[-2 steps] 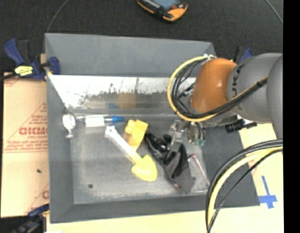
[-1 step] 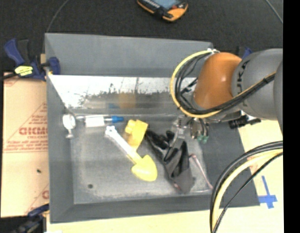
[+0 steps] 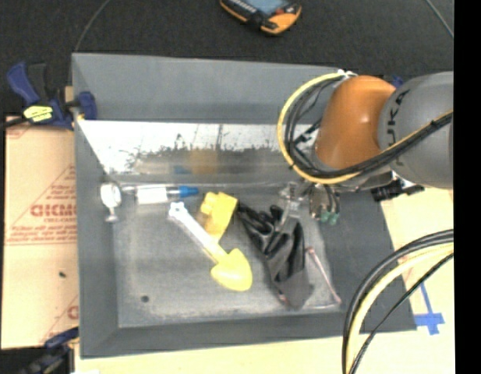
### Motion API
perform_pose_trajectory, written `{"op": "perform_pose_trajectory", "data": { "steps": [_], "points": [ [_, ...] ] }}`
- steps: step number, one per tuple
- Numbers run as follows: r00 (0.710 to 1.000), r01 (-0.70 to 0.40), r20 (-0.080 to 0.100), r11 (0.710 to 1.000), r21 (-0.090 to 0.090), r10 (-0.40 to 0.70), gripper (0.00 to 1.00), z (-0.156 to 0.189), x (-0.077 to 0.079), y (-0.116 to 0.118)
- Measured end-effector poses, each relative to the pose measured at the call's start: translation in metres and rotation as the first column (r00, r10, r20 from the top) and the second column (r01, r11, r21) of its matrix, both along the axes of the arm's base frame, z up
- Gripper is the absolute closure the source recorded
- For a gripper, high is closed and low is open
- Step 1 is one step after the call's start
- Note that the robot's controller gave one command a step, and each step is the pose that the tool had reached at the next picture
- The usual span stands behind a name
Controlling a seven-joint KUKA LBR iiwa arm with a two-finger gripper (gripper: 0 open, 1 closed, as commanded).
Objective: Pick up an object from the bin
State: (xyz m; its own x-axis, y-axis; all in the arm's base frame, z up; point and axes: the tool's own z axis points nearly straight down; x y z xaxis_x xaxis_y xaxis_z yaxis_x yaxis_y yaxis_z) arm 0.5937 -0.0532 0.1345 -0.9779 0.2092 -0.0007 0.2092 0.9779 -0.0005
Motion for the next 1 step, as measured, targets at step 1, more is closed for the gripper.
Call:
{"op": "perform_pose_trajectory", "data": {
  "steps": [1],
  "points": [
    [1.000, 0.000, 0.002, 1.000, 0.000, 0.000, 1.00, 0.0223, 0.0002, -0.0001]
  ]
}}
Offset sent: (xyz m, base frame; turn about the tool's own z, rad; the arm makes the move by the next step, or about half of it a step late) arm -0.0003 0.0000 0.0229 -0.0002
